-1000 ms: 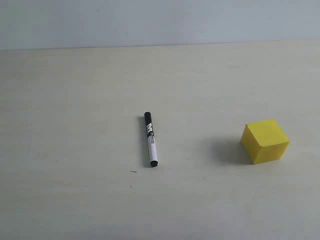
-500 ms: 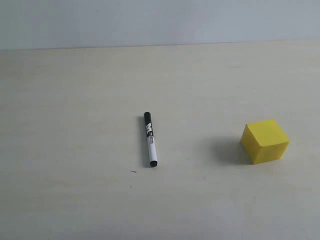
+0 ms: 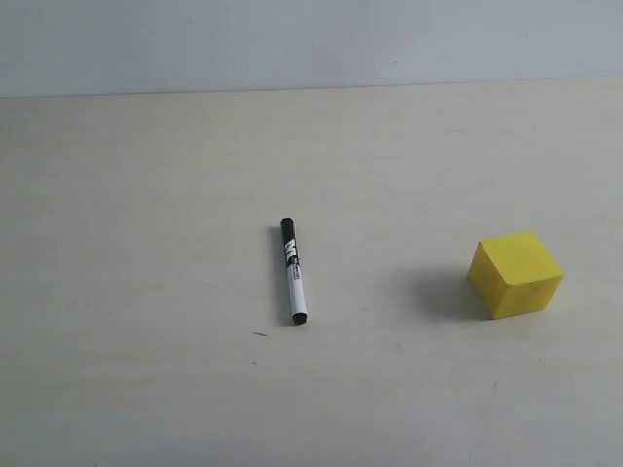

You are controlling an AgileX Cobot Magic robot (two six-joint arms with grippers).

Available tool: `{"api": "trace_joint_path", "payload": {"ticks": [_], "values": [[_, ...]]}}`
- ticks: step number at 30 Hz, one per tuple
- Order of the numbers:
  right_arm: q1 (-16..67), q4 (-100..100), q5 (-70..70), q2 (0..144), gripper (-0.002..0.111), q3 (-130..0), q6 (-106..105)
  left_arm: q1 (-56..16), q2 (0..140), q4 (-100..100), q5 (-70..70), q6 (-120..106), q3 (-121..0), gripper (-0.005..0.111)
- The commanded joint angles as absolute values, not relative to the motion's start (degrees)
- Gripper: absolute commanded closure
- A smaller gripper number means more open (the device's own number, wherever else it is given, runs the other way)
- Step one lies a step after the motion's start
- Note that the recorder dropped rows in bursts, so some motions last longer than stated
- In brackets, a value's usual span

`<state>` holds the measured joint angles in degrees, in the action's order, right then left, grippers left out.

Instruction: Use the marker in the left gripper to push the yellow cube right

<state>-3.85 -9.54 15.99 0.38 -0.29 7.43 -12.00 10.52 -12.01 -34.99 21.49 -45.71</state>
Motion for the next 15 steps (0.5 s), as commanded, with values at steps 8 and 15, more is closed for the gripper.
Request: {"api": "trace_joint_path", "payload": {"ticks": [8,15], "values": [[-3.64,-9.58,15.25,0.00,0.108,0.00,7.66,-11.89,7.70,-13.14,-16.74,17.91,-26.97,0.107],[-3.64,-9.58,15.25,0.00,0.108,0.00,7.66,-11.89,5.81,-13.76,-10.47,16.31,-18.08,0.107]]}}
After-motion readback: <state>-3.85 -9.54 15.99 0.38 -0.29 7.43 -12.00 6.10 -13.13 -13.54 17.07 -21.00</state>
